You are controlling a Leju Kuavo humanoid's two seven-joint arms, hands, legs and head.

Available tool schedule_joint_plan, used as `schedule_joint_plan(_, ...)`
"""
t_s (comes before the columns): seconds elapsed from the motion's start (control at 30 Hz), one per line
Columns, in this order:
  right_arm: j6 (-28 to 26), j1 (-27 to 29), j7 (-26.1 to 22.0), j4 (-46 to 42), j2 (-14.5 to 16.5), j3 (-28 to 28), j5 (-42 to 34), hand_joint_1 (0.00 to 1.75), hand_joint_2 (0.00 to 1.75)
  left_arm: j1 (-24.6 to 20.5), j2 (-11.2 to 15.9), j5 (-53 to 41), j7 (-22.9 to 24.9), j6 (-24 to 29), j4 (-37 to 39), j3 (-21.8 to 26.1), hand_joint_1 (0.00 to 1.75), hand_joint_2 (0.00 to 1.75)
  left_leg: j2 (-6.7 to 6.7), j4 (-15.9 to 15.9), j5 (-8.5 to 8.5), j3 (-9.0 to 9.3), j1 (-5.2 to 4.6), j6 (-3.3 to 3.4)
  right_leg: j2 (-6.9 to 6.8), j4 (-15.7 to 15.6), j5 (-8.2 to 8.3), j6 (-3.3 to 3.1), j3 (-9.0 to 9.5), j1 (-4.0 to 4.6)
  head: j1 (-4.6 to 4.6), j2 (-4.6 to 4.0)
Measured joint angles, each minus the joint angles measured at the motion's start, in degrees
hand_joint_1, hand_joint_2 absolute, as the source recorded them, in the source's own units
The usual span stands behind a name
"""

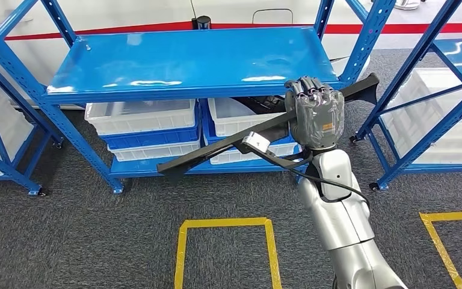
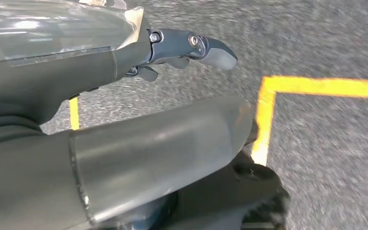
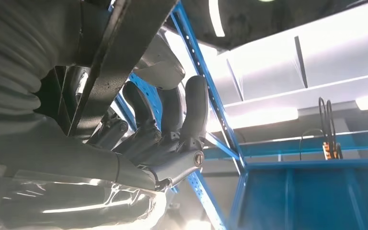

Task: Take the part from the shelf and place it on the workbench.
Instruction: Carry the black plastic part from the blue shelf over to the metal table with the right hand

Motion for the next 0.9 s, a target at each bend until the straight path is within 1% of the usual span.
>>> schedule_joint_plan(0.03, -0.13, -0.09, -0.17, 0.20, -0.03, 0.01, -0.39, 1.75, 1.75, 0.01, 0.03, 0.16, -0.02, 0.18, 0.00, 0.10, 0.00, 0.00, 0.00, 0.44, 0.46, 0.72, 0.13, -0.12, -0.01, 0.16, 0.39, 0.13, -0.66, -0.04, -0.02, 0.00)
schedule_joint_plan(0.07, -0.23, -0.22, -0.28, 0.42, -0.03, 0.02, -0.67, 1.75, 1.75, 0.02, 0.07, 0.31, -0.05, 0.31, 0.00, 0.20, 0.00, 0.00, 0.02, -1.59, 1.69, 2.68, 0.25, -0.16, 0.00, 0.37, 0.69, 0.32, -1.24, -0.09, -0.03, 0.00)
schedule_joint_plan(0.1, -0.30, -0.40, -0.33, 0.61, -0.01, 0.03, -0.82, 1.75, 1.75, 0.01, 0.09, 0.37, -0.09, 0.41, 0.00, 0.28, 0.00, 0.00, 0.02, -5.34, 3.00, 5.52, 0.37, -0.14, 0.00, 0.62, 0.91, 0.50, -1.69, -0.14, -0.05, 0.00)
schedule_joint_plan(0.13, -0.35, -0.64, -0.37, 0.75, 0.03, 0.03, -0.91, 1.75, 1.75, -0.01, 0.10, 0.40, -0.12, 0.48, -0.01, 0.34, 0.00, 0.00, -0.03, -9.58, 3.63, 8.44, 0.38, -0.01, 0.00, 0.84, 1.10, 0.76, -2.11, -0.11, -0.07, 0.00)
schedule_joint_plan(0.17, -0.40, -0.93, -0.40, 0.87, 0.07, 0.03, -0.97, 1.75, 1.75, -0.03, 0.11, 0.42, -0.15, 0.55, -0.01, 0.37, 0.00, 0.00, -0.13, -12.80, 4.01, 10.54, 0.28, 0.30, -0.02, 0.99, 1.32, 1.09, -2.39, -0.06, 0.01, 0.00)
schedule_joint_plan(0.2, -0.52, -1.22, -0.46, 0.98, 0.15, 0.04, -1.04, 1.75, 1.75, -0.02, 0.11, 0.47, -0.17, 0.60, -0.01, 0.41, 0.00, 0.00, -0.22, -14.70, 3.96, 11.63, 0.13, 0.64, -0.04, 1.08, 1.55, 1.45, -2.59, -0.01, 0.06, 0.00)
schedule_joint_plan(0.23, -0.66, -1.48, -0.52, 1.10, 0.28, 0.05, -1.14, 1.75, 1.75, -0.01, 0.11, 0.57, -0.19, 0.69, -0.01, 0.45, 0.00, 0.00, -0.31, -15.32, 3.83, 11.78, -0.10, 1.02, -0.07, 1.08, 1.84, 1.88, -2.79, 0.03, 0.11, 0.00)
schedule_joint_plan(0.27, -0.79, -1.69, -0.57, 1.26, 0.42, 0.06, -1.24, 1.75, 1.75, 0.02, 0.12, 0.69, -0.20, 0.85, -0.01, 0.51, 0.00, 0.00, -0.33, -15.33, 4.19, 11.49, -0.23, 1.48, -0.08, 1.03, 2.15, 2.34, -2.87, 0.04, 0.17, 0.00)
schedule_joint_plan(0.3, -0.92, -1.88, -0.64, 1.47, 0.55, 0.05, -1.33, 1.75, 1.75, 0.04, 0.11, 0.81, -0.20, 1.00, 0.00, 0.58, 0.00, 0.00, -0.24, -15.59, 4.50, 11.31, -0.20, 1.94, -0.07, 1.19, 2.15, 2.65, -3.19, -0.03, 0.13, 0.00)
schedule_joint_plan(0.33, -0.97, -2.10, -0.67, 1.73, 0.66, 0.04, -1.37, 1.75, 1.75, 0.03, 0.11, 0.89, -0.20, 1.14, 0.00, 0.64, 0.00, 0.00, -0.16, -15.80, 4.91, 11.08, -0.16, 2.50, -0.05, 1.85, 1.63, 2.77, -3.73, -0.05, 0.17, 0.00)
schedule_joint_plan(0.37, -1.00, -2.38, -0.70, 2.07, 0.75, 0.02, -1.40, 1.75, 1.75, 0.03, 0.10, 0.97, -0.20, 1.24, 0.00, 0.70, 0.00, 0.00, -0.06, -16.03, 5.38, 10.77, -0.09, 3.07, -0.02, 3.72, 0.40, 2.67, -4.69, -0.05, 0.33, 0.00)
schedule_joint_plan(0.4, -1.03, -2.64, -0.73, 2.44, 0.82, -0.01, -1.41, 1.75, 1.75, 0.03, 0.09, 1.04, -0.19, 1.27, 0.00, 0.74, 0.00, 0.00, 0.03, -16.13, 5.79, 10.38, -0.05, 3.50, 0.00, 6.92, -1.48, 2.39, -6.16, -0.10, 0.50, 0.00)
schedule_joint_plan(0.43, -1.07, -2.84, -0.75, 2.80, 0.91, -0.03, -1.42, 1.75, 1.75, 0.03, 0.09, 1.13, -0.18, 1.31, 0.00, 0.76, 0.00, 0.00, 0.05, -16.12, 6.12, 9.92, -0.12, 3.77, 0.01, 10.75, -3.45, 2.15, -7.68, -0.05, 0.67, 0.00)
schedule_joint_plan(0.47, -1.12, -2.96, -0.77, 3.25, 0.98, -0.04, -1.46, 1.75, 1.75, 0.04, 0.09, 1.23, -0.13, 1.39, 0.00, 0.81, 0.00, 0.00, 0.07, -16.10, 6.45, 9.44, -0.18, 3.90, 0.01, 14.85, -5.22, 2.08, -9.16, -0.05, 0.81, 0.00)
schedule_joint_plan(0.5, -1.23, -2.99, -0.87, 3.74, 1.02, -0.07, -1.56, 1.75, 1.75, 0.06, 0.09, 1.31, 0.08, 1.53, 0.00, 0.91, 0.00, 0.00, 0.06, -16.09, 6.78, 9.01, -0.26, 3.94, 0.02, 17.57, -6.26, 2.19, -9.92, -0.05, 0.87, 0.00)
schedule_joint_plan(0.53, -1.44, -3.01, -1.03, 4.30, 1.05, -0.10, -1.73, 1.75, 1.75, 0.07, 0.09, 1.42, 0.51, 1.79, 0.00, 1.06, 0.00, 0.00, 0.03, -16.07, 7.08, 8.65, -0.31, 3.92, 0.01, 18.05, -6.43, 2.46, -9.54, -0.05, 0.92, 0.00)
schedule_joint_plan(0.57, -1.79, -3.09, -1.27, 4.99, 1.09, -0.15, -2.00, 1.75, 1.75, 0.06, 0.09, 1.57, 1.08, 2.12, 0.00, 1.20, 0.00, 0.00, -0.01, -16.05, 7.38, 8.32, -0.36, 3.83, 0.01, 16.17, -5.80, 2.83, -7.97, -0.05, 0.97, 0.00)
schedule_joint_plan(0.6, -2.20, -3.27, -1.57, 5.63, 1.15, -0.24, -2.29, 1.75, 1.75, 0.03, 0.07, 1.71, 1.67, 2.51, -0.01, 1.32, 0.00, 0.00, -0.05, -16.02, 7.63, 8.10, -0.39, 3.68, 0.01, 12.15, -4.54, 3.17, -5.42, -0.04, 1.00, 0.00)
schedule_joint_plan(0.63, -2.59, -3.57, -1.84, 6.26, 1.22, -0.36, -2.57, 1.75, 1.75, -0.04, 0.03, 1.84, 2.13, 2.85, -0.01, 1.39, 0.00, 0.00, -0.08, -15.99, 7.84, 7.87, -0.43, 3.47, 0.00, 7.51, -3.43, 3.29, -2.76, -0.03, 1.03, 0.00)
schedule_joint_plan(0.67, -2.88, -3.97, -2.06, 6.86, 1.34, -0.46, -2.83, 1.75, 1.75, -0.17, -0.01, 1.91, 2.37, 3.10, -0.02, 1.42, 0.00, 0.00, -0.07, -15.88, 8.08, 7.58, -0.56, 3.22, 0.00, 3.75, -2.46, 3.20, -0.68, 0.06, 1.02, 0.00)
schedule_joint_plan(0.7, -3.03, -4.32, -2.22, 7.34, 1.44, -0.56, -3.05, 1.75, 1.75, -0.30, -0.05, 1.93, 2.47, 3.28, -0.02, 1.46, 0.00, 0.00, -0.04, -15.79, 8.34, 7.29, -0.67, 2.92, 0.02, 1.56, -1.92, 2.93, 0.43, 0.15, 1.01, 0.00)
schedule_joint_plan(0.73, -3.08, -4.57, -2.31, 7.80, 1.50, -0.66, -3.24, 1.75, 1.75, -0.40, -0.11, 1.93, 2.52, 3.38, -0.02, 1.52, 0.00, 0.00, -0.01, -15.72, 8.60, 7.01, -0.74, 2.61, 0.04, 0.78, -1.73, 2.57, 0.69, 0.28, 1.00, 0.00)
schedule_joint_plan(0.77, -3.10, -4.69, -2.34, 8.28, 1.55, -0.73, -3.38, 1.75, 1.75, -0.48, -0.15, 1.93, 2.55, 3.46, -0.01, 1.57, 0.00, 0.00, 0.01, -15.67, 8.87, 6.80, -0.77, 2.28, 0.06, 0.82, -1.42, 2.23, 0.56, 0.40, 0.98, 0.00)
schedule_joint_plan(0.8, -3.11, -4.74, -2.39, 8.72, 1.56, -0.79, -3.46, 1.75, 1.75, -0.49, -0.17, 1.93, 2.57, 3.51, -0.01, 1.62, 0.00, 0.00, -0.02, -15.60, 8.88, 6.60, -0.64, 1.97, 0.05, 0.80, -1.14, 1.83, 0.38, 0.25, 1.02, 0.00)
schedule_joint_plan(0.83, -3.12, -4.78, -2.44, 9.16, 1.58, -0.82, -3.49, 1.75, 1.75, -0.49, -0.19, 1.94, 2.57, 3.56, 0.00, 1.65, 0.00, 0.00, -0.05, -15.13, 8.39, 6.32, -0.55, 1.63, 0.03, 0.73, -0.85, 1.45, 0.25, 0.11, 0.99, 0.00)
schedule_joint_plan(0.87, -3.15, -4.84, -2.50, 9.52, 1.63, -0.85, -3.53, 1.75, 1.75, -0.49, -0.19, 1.99, 2.56, 3.61, 0.00, 1.68, 0.00, 0.00, -0.08, -13.80, 7.17, 5.75, -0.45, 1.28, -0.01, 0.64, -0.55, 1.07, 0.12, -0.05, 0.84, 0.00)
schedule_joint_plan(0.9, -3.19, -4.90, -2.56, 9.79, 1.67, -0.87, -3.57, 1.75, 1.75, -0.50, -0.19, 2.06, 2.54, 3.65, 0.00, 1.71, 0.00, 0.00, -0.10, -11.15, 5.20, 4.70, -0.31, 0.94, -0.07, 0.56, -0.27, 0.71, -0.05, -0.20, 0.63, 0.00)
